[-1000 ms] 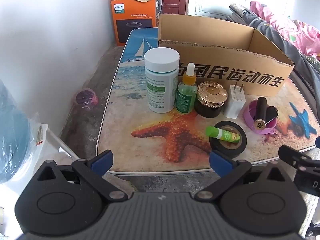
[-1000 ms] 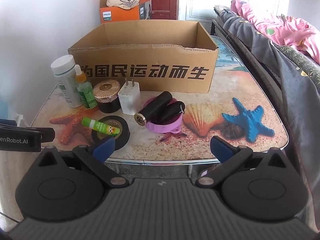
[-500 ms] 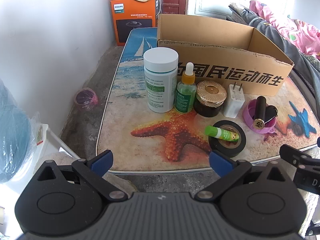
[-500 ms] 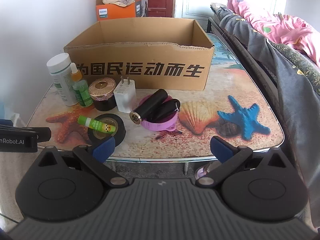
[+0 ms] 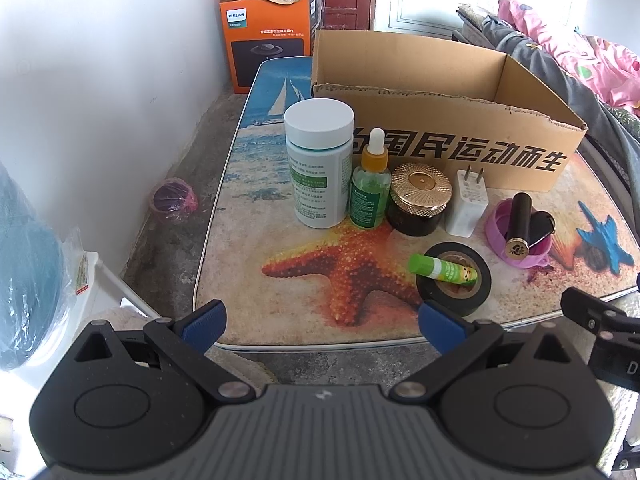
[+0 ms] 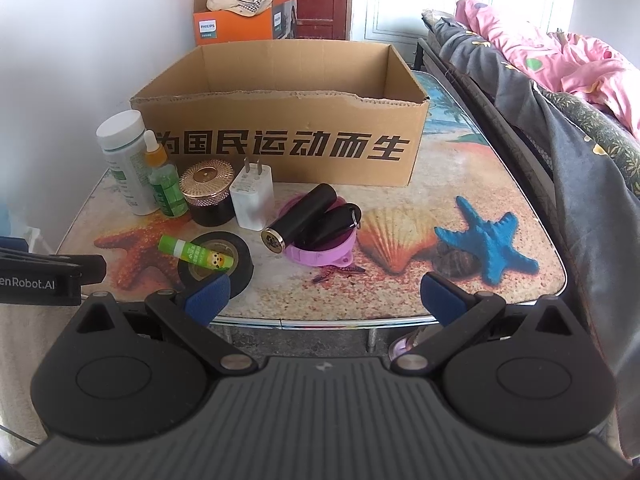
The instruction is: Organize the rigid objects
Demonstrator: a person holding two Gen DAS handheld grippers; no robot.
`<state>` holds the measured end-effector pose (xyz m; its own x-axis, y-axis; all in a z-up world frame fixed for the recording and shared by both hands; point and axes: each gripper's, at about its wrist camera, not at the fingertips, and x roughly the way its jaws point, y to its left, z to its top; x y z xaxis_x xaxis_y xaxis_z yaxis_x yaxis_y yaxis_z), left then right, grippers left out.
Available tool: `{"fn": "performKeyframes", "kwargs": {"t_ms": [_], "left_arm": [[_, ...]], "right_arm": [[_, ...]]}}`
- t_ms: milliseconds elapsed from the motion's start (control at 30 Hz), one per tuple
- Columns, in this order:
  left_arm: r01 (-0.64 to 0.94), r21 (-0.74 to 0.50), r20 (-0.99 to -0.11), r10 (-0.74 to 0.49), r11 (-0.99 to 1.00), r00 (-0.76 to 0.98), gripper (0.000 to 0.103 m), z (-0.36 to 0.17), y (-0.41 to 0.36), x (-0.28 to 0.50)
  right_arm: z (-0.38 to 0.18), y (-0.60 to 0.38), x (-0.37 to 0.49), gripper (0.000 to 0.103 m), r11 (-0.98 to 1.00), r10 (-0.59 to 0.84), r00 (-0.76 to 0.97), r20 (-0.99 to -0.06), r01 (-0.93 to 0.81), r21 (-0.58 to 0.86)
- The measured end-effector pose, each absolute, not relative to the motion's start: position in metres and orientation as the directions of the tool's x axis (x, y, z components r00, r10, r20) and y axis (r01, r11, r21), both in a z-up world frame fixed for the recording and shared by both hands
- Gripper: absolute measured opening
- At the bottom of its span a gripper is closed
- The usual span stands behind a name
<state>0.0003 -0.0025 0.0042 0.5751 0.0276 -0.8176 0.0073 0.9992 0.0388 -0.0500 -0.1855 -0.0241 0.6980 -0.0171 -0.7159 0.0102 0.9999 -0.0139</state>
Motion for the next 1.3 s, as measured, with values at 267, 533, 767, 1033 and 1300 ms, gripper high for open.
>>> {"fn": "performKeyframes", "kwargs": {"t_ms": [267,533,767,1033,1300], "left_arm": [[0.004,0.054,-0.821,0.043,0.999,0.569,0.103,0.0027,-0.0048,0.0007],[-0.001,0.056,-0.822,0.047,0.998,0.567,0.103,0.0021,-0.0037,0.0013],[-0.003,0.057,-0.824,0.049,0.998,0.564,0.103,0.0007,-0.0034,0.0021],[-0.004,0.064,-0.826,0.055,0.998,0.561,0.103,-0.0013,-0.0038,0.0017],[-0.007,0.066,-0.827,0.059,0.998,0.560,0.103,-0.0017,-0.0036,0.0019]], "right_arm": [[-0.0231,-0.1858,-0.0496,0.102,1.000,-0.015,0.700,-0.714,0.008,-0.013],[-0.0235,-0.1845,-0.0488,0.102,1.000,-0.013,0.700,-0.714,0.006,-0.012],[-0.0235,-0.1850,-0.0490,0.102,1.000,-0.013,0.700,-0.714,0.006,-0.013],[-0.0248,-0.1839,-0.0485,0.102,1.000,-0.009,0.698,-0.716,0.003,-0.009],[-0.0255,-0.1832,-0.0480,0.102,1.000,-0.007,0.698,-0.716,0.001,-0.008]]}}
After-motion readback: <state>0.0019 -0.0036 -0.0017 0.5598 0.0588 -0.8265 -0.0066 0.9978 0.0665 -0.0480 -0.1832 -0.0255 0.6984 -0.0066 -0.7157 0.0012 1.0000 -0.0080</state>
